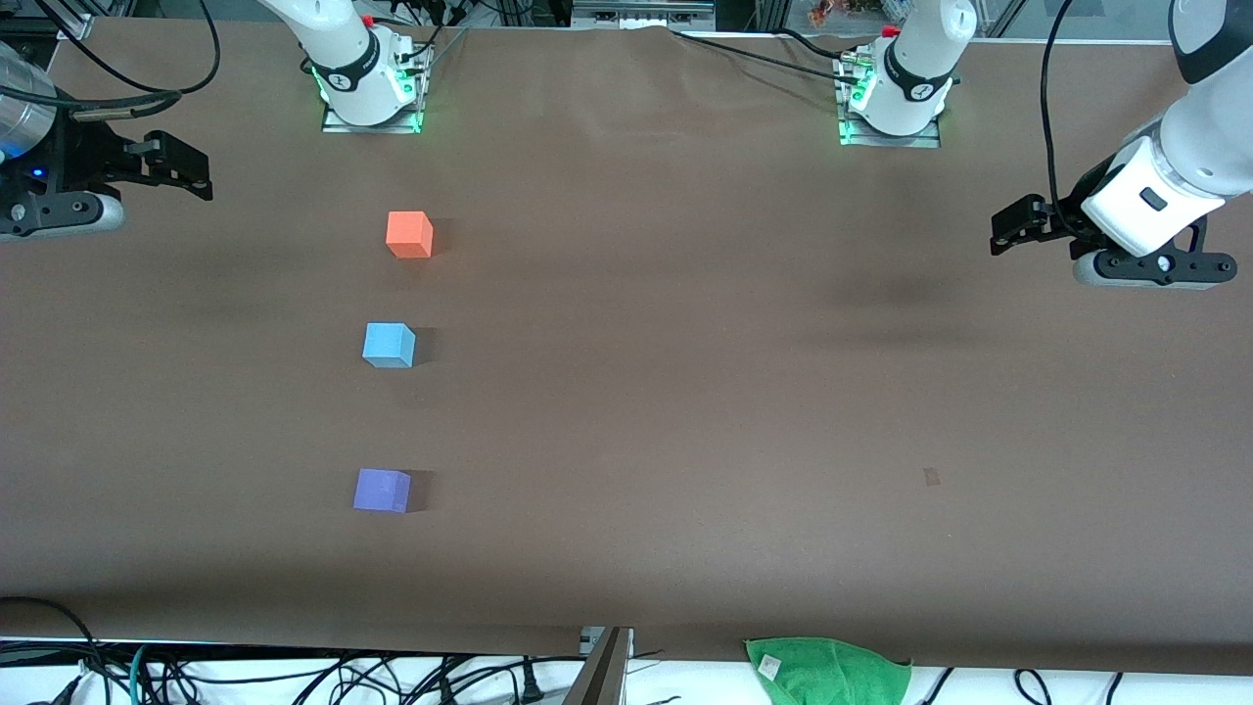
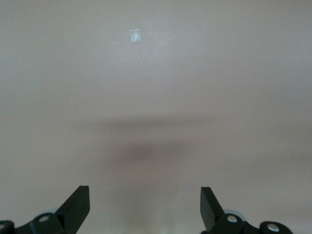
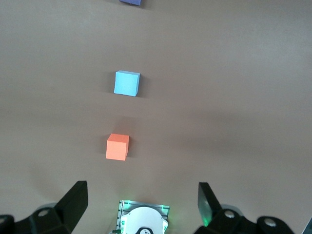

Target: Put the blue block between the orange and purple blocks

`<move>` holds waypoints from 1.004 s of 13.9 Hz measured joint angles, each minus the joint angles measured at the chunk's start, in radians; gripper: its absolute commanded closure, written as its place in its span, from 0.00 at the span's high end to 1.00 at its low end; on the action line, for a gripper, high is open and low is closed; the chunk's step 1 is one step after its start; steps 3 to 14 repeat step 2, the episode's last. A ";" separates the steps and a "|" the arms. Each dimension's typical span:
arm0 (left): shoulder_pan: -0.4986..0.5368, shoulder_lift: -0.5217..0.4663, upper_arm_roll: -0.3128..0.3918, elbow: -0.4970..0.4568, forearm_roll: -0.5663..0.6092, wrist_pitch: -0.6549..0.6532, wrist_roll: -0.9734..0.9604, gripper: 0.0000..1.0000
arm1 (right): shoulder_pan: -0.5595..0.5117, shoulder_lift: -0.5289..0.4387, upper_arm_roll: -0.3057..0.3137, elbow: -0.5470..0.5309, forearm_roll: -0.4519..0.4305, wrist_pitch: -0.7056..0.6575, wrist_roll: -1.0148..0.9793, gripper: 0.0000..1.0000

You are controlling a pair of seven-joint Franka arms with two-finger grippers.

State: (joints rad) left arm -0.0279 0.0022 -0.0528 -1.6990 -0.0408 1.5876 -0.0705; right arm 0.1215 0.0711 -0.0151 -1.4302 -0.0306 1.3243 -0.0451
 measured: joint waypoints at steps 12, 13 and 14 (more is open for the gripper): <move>0.000 0.000 0.000 0.000 0.000 0.000 0.000 1.00 | 0.000 0.000 0.000 0.000 0.000 0.000 0.000 1.00; 0.000 0.000 0.000 0.000 0.000 0.000 0.000 1.00 | 0.000 0.000 0.000 0.000 0.000 0.000 0.000 1.00; 0.000 0.000 0.000 0.000 0.000 0.000 0.000 1.00 | 0.000 0.000 0.000 0.000 0.000 0.000 0.000 1.00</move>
